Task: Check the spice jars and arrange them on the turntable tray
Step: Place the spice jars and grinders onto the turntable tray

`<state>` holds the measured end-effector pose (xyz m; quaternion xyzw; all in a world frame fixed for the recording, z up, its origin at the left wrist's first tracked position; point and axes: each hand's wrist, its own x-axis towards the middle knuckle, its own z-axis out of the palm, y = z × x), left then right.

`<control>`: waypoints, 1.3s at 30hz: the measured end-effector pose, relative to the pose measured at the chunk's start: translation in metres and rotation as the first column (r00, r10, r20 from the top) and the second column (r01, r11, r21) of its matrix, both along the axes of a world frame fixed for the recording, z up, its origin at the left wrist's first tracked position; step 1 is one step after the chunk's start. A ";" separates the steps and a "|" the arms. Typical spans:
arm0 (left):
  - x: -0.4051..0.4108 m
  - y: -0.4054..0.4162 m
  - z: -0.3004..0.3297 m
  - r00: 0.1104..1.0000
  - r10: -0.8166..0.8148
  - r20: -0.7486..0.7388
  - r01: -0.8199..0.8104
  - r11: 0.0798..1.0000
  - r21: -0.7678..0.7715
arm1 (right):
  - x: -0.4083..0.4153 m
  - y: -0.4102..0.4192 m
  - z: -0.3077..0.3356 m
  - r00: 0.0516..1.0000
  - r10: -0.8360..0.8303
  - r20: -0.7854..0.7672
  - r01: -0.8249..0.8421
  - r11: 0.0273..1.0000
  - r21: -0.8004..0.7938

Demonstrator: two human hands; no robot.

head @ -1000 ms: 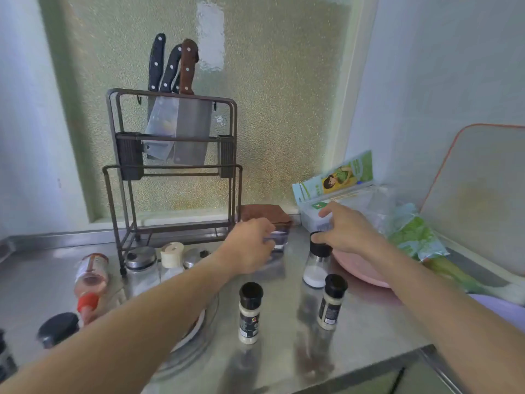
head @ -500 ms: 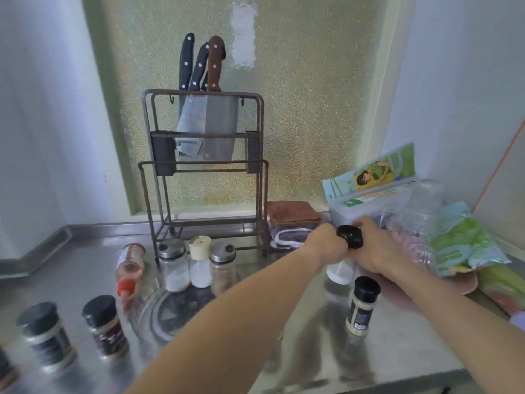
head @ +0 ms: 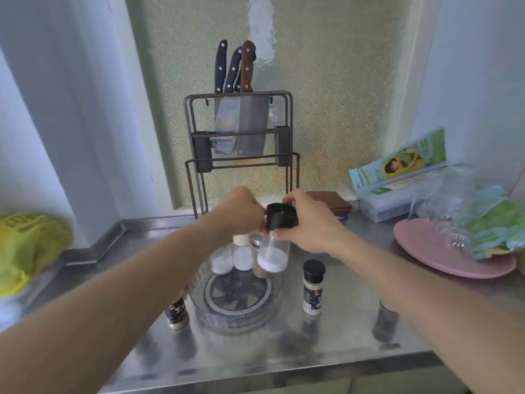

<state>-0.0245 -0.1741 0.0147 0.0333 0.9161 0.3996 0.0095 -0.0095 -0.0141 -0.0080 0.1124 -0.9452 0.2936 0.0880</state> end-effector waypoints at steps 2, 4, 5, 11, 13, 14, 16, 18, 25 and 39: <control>0.003 -0.011 -0.012 1.000 0.017 0.027 -0.016 0.999 -0.040 | 0.003 -0.014 -0.013 0.999 0.022 0.029 -0.022 0.999 0.024; 0.004 -0.017 -0.022 0.999 0.032 0.037 -0.029 0.997 -0.071 | 0.005 -0.023 -0.023 0.999 0.028 0.039 -0.030 0.998 0.052; 0.003 -0.019 -0.027 0.999 0.030 0.041 -0.027 0.996 -0.081 | 0.006 -0.026 -0.027 0.999 0.021 0.042 -0.024 0.998 0.062; 0.006 -0.018 -0.051 0.997 0.024 0.079 -0.012 0.989 -0.151 | 0.010 -0.039 -0.043 0.996 -0.018 0.084 0.007 0.992 0.129; 0.010 -0.019 -0.054 0.997 0.032 0.064 -0.020 0.983 -0.183 | 0.010 -0.041 -0.044 0.995 -0.032 0.092 0.017 0.988 0.157; 0.010 -0.020 -0.053 0.997 0.026 0.068 -0.012 0.980 -0.200 | 0.010 -0.041 -0.042 0.994 -0.038 0.101 0.019 0.983 0.180; 0.012 -0.028 -0.046 0.997 -0.019 0.076 0.036 0.972 -0.232 | 0.013 -0.041 -0.035 0.990 -0.050 0.128 0.018 0.970 0.243; 0.009 -0.047 -0.032 0.998 -0.065 0.005 0.064 0.949 -0.308 | 0.018 -0.046 -0.022 0.996 -0.060 0.063 0.038 0.951 0.308; -0.017 -0.156 -0.011 0.966 -0.217 -0.138 0.046 0.672 -0.739 | 0.009 -0.152 0.008 0.975 0.198 -0.105 -0.174 0.964 0.203; -0.117 -0.229 -0.104 0.946 -0.315 0.075 0.257 0.589 -0.766 | -0.082 -0.267 -0.084 0.959 0.185 0.215 -0.271 0.819 0.505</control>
